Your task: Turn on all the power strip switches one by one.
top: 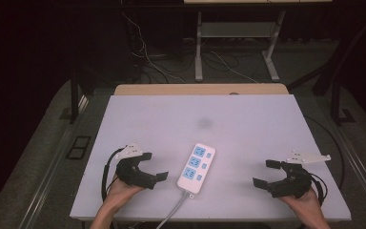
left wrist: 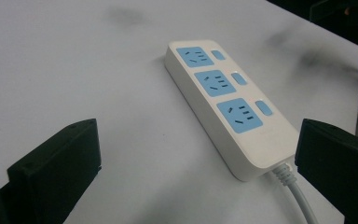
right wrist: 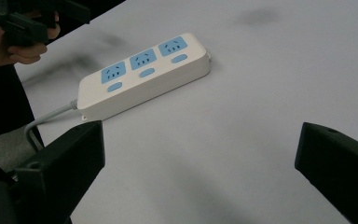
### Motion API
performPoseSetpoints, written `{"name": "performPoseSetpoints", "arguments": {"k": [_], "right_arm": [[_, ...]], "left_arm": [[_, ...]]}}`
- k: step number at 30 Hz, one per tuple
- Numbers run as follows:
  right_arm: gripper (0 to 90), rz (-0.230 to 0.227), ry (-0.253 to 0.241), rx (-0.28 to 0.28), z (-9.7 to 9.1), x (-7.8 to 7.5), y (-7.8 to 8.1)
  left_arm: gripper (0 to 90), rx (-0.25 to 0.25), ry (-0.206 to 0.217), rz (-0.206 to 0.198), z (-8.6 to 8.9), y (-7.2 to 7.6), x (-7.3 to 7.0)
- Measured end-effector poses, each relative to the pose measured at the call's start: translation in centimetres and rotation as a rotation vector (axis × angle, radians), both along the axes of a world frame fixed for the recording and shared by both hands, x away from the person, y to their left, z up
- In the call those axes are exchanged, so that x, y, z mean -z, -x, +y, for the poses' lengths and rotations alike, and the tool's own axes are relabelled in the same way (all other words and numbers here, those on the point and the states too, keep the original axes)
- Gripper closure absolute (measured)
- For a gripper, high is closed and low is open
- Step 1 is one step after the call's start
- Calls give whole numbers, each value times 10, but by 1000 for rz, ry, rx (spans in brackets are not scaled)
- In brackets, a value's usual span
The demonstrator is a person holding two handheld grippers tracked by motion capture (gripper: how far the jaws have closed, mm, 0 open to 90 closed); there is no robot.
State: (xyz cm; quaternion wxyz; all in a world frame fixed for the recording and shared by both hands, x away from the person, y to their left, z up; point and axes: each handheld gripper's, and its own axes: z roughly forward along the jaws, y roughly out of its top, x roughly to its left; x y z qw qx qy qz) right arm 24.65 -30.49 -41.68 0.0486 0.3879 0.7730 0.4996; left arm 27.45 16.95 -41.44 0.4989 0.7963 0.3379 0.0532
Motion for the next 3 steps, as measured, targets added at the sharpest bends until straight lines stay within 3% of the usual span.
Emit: {"name": "performPoseSetpoints", "arguments": {"k": [3], "right_arm": [[13, -2, 1, -2, 0, 0, 0]], "left_arm": [[0, -2, -9, 8, -1, 3, 4]]}}
